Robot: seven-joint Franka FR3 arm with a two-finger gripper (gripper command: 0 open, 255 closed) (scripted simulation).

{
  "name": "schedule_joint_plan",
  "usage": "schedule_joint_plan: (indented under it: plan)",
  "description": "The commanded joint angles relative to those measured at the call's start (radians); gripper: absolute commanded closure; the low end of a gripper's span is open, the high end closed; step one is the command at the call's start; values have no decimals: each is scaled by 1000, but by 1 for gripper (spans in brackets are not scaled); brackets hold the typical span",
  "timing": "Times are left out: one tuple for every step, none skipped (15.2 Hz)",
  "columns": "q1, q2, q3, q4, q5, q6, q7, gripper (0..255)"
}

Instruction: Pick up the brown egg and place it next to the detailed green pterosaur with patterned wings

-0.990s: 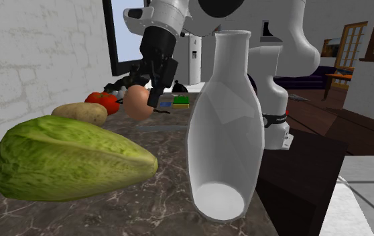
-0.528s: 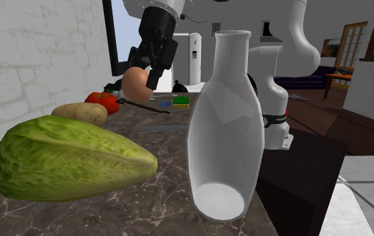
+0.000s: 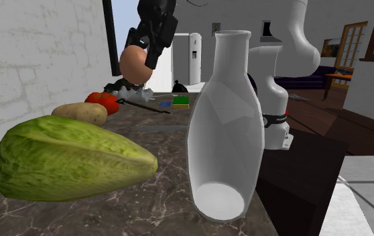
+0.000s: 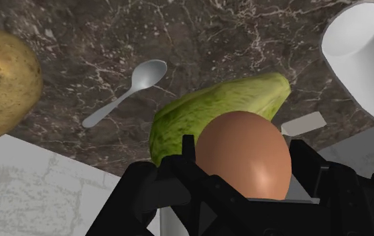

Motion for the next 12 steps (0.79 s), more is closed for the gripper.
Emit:
schedule_joint_plan:
  plan:
    - [-6, -11, 7, 18, -11, -28, 13, 255]
    - [-9, -16, 11, 27, -16, -42, 19, 255]
    - [-11, -20, 14, 37, -20, -55, 24, 255]
    - [-14, -25, 17, 46, -24, -69, 30, 255]
    - [-16, -29, 20, 56, -28, -83, 35, 255]
    - [-18, -32, 23, 66, -32, -96, 40, 255]
    - [-19, -36, 25, 76, -35, -110, 45, 255]
    - [-21, -39, 28, 87, -39, -123, 49, 255]
    - [-22, -42, 30, 97, -42, -137, 54, 255]
    - [-24, -45, 33, 108, -44, -150, 58, 255]
    - [-25, -48, 35, 119, -47, -163, 62, 255]
    - [-26, -50, 37, 131, -49, -177, 66, 255]
